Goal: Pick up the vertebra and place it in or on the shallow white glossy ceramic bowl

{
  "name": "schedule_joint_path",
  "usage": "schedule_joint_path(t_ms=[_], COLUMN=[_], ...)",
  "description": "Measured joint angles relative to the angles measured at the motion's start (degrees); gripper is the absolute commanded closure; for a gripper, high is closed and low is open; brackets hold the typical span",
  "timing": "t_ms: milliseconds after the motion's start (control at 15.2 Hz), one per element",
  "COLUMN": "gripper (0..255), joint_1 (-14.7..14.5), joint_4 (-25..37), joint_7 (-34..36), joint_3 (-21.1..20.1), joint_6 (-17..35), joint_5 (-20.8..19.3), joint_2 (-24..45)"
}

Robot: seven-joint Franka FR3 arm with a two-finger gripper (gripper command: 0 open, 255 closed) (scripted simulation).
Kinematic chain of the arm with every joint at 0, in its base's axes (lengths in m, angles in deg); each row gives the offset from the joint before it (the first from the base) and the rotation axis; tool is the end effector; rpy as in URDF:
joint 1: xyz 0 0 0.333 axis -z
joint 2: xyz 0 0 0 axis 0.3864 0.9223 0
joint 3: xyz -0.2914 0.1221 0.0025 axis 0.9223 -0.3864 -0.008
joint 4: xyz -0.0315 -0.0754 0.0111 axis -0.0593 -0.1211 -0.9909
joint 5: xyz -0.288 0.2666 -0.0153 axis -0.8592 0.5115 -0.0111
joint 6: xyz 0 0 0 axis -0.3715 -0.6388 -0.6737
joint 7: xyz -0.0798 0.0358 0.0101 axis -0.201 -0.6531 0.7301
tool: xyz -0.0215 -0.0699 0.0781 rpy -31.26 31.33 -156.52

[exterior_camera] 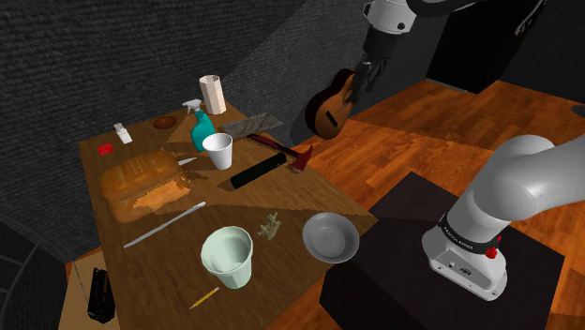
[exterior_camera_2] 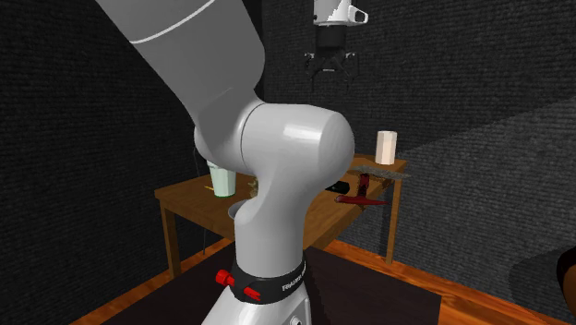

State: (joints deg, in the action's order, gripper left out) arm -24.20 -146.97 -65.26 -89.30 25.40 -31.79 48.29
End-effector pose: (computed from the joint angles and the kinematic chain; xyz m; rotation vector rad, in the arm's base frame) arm 0.3424 0.0706 0.5600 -3.0598 -0.3083 -0.2106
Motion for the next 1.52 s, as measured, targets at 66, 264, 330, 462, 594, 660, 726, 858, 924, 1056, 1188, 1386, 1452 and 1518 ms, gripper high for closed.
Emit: schedule_joint_path(t_ms=[66,264,330,462,594,660,726,858,924,1056,1188,1386,1452,1518], gripper=[0,0,0,0,0,0,0,0,0,0,0,0,0,0], joint_1=[-0.5,-1.9,-2.2,-3.1,-3.9,-4.2,-4.7,-5.4,-5.6,-6.0,-6.4,-6.5,-6.6,-6.4], joint_4=[-0.8,-3.2,-3.6,-5.0,-6.0,-5.8,-6.5,-7.3,-7.2,-7.1,-7.6,-6.6,-6.3,-5.7], joint_7=[0.7,2.5,3.0,4.1,5.3,5.9,6.8,7.7,8.6,10.1,11.6,14.5,15.8,17.2], joint_3=[-1.0,-3.8,-4.7,-6.4,-8.4,-9.3,-10.5,-12.2,-13.4,-15.4,-17.4,-20.4,-21.5,-22.6], joint_6=[1.3,5.6,7.3,10.3,13.5,14.9,16.7,19.7,21.6,24.8,28.4,33.1,34.4,36.2], joint_5=[0.6,2.1,2.5,3.4,4.3,4.5,5.0,5.5,5.6,5.7,5.6,4.2,3.5,2.3], joint_2=[0.5,2.4,3.7,5.3,7.5,9.1,10.2,12.3,14.4,17.6,20.8,26.5,28.2,30.7])
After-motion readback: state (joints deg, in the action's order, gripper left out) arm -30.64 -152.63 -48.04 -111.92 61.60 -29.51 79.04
